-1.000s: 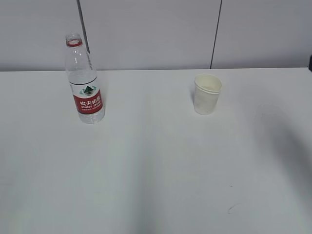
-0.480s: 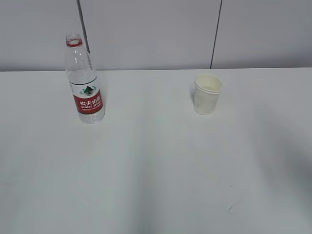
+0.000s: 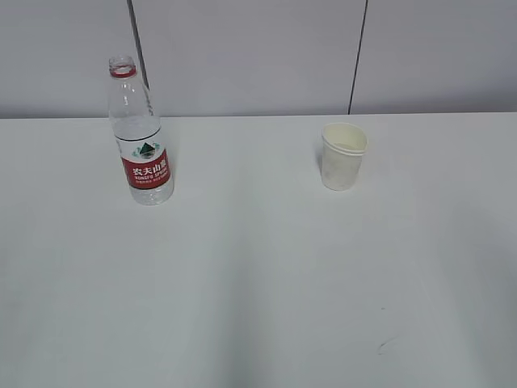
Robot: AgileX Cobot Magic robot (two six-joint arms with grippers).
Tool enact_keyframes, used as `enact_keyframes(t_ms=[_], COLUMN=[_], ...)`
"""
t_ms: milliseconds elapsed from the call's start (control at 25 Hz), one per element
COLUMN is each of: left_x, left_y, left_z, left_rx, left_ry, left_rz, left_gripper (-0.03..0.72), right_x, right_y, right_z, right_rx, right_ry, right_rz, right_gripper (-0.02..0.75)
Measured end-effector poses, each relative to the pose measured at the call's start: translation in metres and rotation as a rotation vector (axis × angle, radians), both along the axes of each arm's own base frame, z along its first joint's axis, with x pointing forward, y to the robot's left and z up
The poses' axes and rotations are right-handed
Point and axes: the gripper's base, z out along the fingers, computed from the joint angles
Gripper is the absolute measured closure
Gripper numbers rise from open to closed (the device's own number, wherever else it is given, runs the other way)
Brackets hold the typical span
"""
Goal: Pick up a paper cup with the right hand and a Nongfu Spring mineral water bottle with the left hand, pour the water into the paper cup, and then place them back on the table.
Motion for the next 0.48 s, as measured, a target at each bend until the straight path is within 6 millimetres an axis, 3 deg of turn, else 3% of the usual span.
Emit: enact_keyframes(t_ms=[480], left_x=[0.0], left_y=[0.0], left_z=[0.0], left_rx=[0.0], left_ry=[0.0], left_rz=[0.0], left_gripper=[0.197], right_x=[-0.066], right_y=[-0.007], right_z=[-0.009], right_rx=[0.013], right_ry=[-0.134], right_rz=[0.009], right_gripper=[0.15])
